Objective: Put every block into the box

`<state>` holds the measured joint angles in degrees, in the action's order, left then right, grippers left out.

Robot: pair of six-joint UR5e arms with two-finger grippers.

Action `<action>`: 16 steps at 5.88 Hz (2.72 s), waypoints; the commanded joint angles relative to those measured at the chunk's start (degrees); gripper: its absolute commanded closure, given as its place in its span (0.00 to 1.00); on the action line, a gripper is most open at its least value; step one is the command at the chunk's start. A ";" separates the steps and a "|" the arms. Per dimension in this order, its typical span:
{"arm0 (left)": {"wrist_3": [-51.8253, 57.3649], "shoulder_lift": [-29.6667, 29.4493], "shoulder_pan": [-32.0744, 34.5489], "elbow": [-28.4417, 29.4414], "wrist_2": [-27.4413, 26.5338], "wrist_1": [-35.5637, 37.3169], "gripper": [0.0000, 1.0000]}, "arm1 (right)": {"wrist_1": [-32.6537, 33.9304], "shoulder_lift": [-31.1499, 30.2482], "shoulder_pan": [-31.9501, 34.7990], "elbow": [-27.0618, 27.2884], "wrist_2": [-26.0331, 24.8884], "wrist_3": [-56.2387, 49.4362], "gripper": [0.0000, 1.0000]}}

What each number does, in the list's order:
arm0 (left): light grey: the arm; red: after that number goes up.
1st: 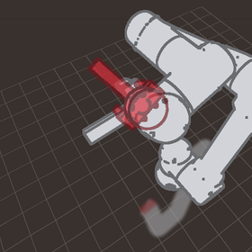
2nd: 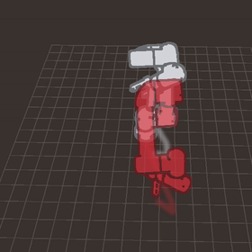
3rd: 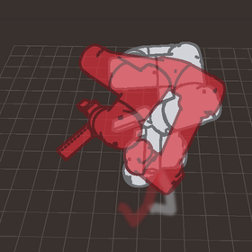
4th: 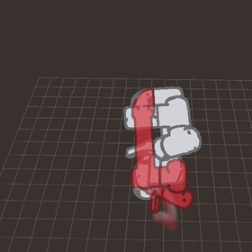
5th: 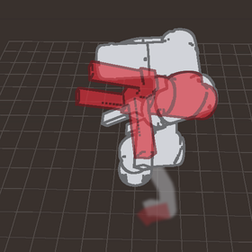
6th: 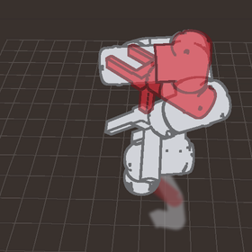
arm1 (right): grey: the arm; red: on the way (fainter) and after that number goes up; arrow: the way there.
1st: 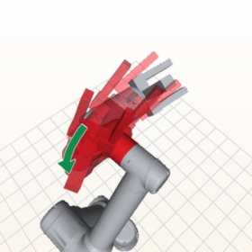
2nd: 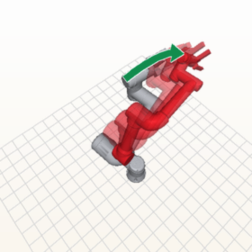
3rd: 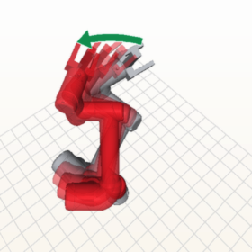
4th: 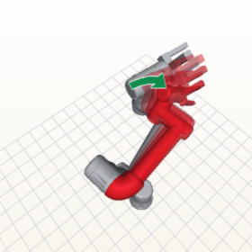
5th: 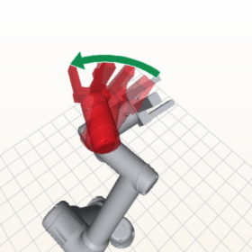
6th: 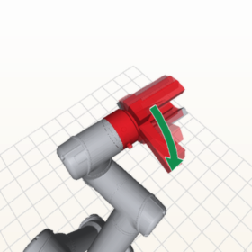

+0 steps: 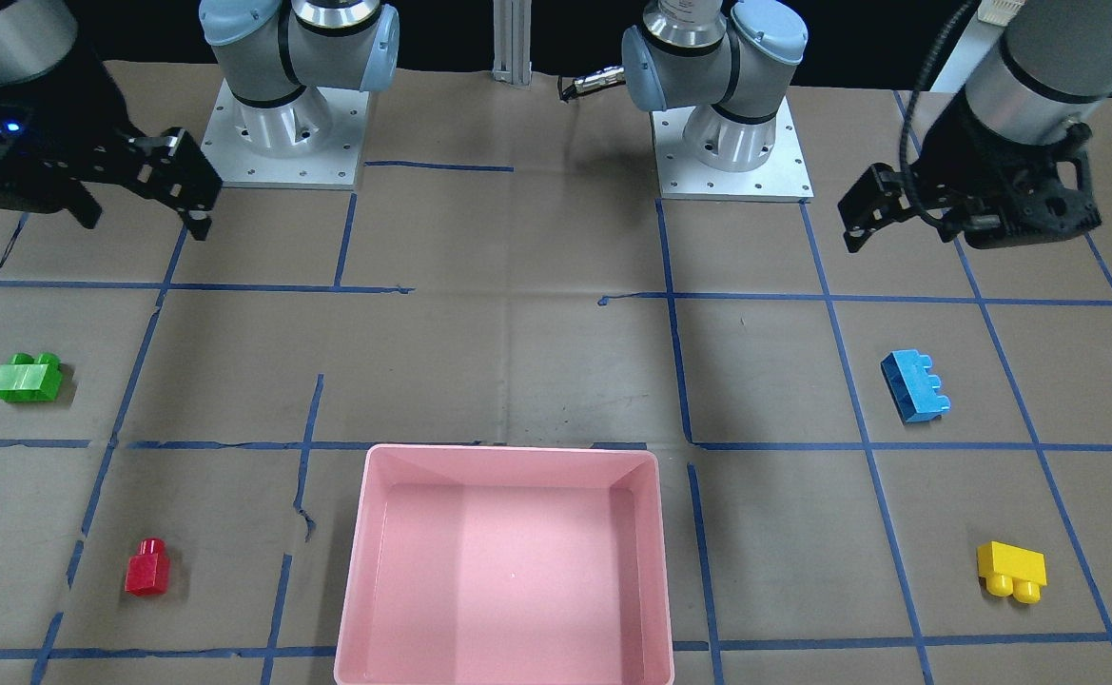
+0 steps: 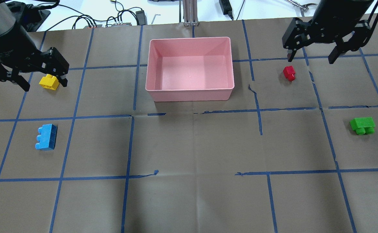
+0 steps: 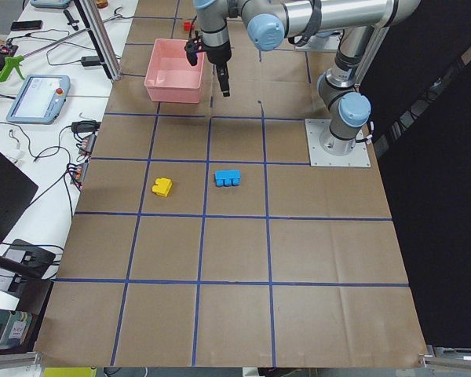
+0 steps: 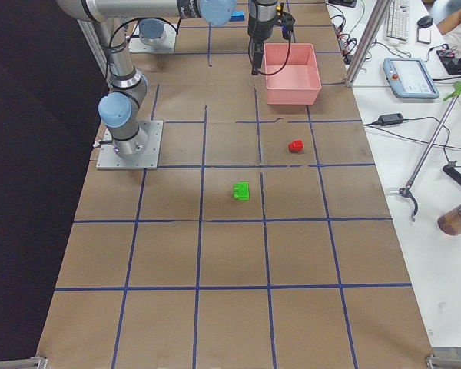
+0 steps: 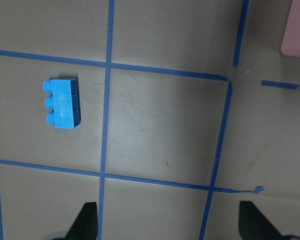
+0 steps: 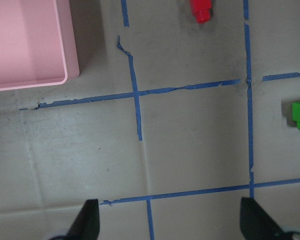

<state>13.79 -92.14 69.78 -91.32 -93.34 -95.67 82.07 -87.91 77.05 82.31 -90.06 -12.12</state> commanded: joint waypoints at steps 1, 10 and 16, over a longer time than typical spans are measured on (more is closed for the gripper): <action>10.77 -3.72 -5.79 -8.03 -0.17 15.22 0.01 | 0.45 2.28 -8.29 0.22 -0.72 -14.46 0.00; 19.17 -20.98 -13.18 -19.68 -2.98 40.39 0.02 | 44.81 13.07 -26.42 28.87 -0.90 -32.01 0.00; 17.08 -18.70 -11.52 -14.27 -1.59 36.73 1.00 | 45.90 17.59 -27.66 29.31 -2.66 -27.52 0.00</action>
<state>31.89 -111.55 57.29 -108.11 -95.74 -56.92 128.51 -70.20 49.40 111.62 -92.65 -39.69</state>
